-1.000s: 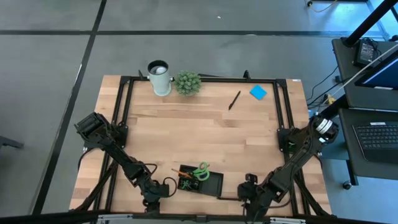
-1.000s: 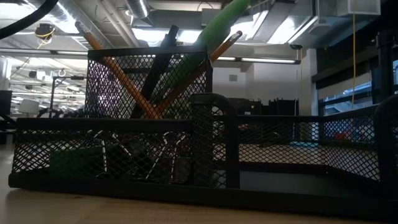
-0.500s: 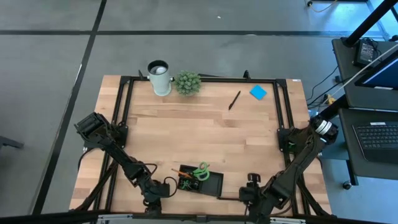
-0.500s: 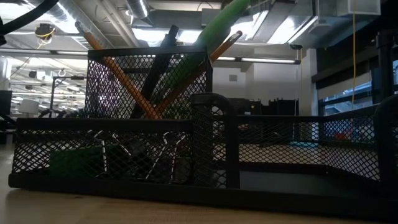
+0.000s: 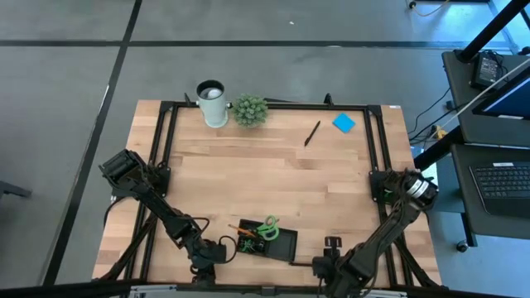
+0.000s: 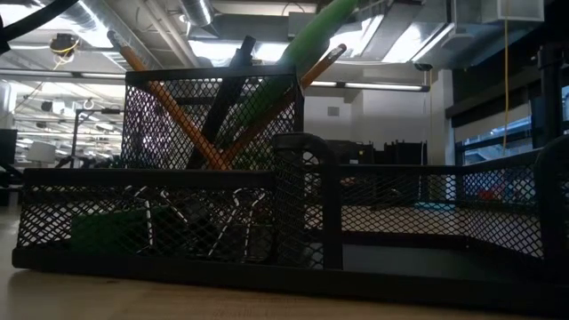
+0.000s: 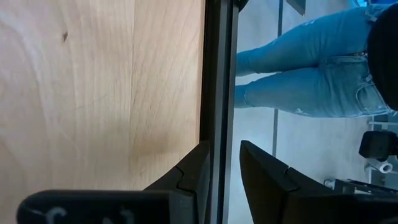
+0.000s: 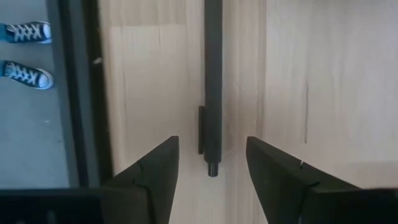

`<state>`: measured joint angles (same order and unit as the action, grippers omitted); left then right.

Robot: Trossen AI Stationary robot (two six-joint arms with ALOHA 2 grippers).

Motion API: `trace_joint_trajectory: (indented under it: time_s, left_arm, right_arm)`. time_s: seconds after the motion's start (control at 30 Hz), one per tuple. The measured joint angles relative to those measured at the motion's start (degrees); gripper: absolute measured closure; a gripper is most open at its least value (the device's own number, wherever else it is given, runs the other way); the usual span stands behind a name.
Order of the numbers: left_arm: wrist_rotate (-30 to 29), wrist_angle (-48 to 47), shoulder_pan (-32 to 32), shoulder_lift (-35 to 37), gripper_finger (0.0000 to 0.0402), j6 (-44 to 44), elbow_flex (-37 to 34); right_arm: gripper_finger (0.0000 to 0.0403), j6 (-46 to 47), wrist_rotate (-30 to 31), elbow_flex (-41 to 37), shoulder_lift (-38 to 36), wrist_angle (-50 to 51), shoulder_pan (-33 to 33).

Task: Pick and place office supplies into organizer
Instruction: Put the bottom black pen into the black desk organizer

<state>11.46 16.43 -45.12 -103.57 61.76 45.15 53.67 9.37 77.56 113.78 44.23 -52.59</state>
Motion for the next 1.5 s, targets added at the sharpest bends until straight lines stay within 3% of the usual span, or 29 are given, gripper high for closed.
trace_joint_trajectory:
  time_s: [0.53,1.03,1.5]
  left_arm:
    - [0.0,-0.02,-0.11,0.0,0.032,0.0,0.0]
    - [-1.45,-0.02,-0.11,0.0,0.032,-0.02,0.0]
    - [-4.04,-0.02,-0.11,0.0,0.032,-0.02,0.0]
  right_arm:
    - [0.022,0.02,0.41,0.39,5.44,0.04,-0.16]
    - [0.0367,0.14,0.17,0.33,5.5,-0.54,-0.18]
    - [0.0357,0.26,0.27,0.33,5.5,-0.57,-0.11]
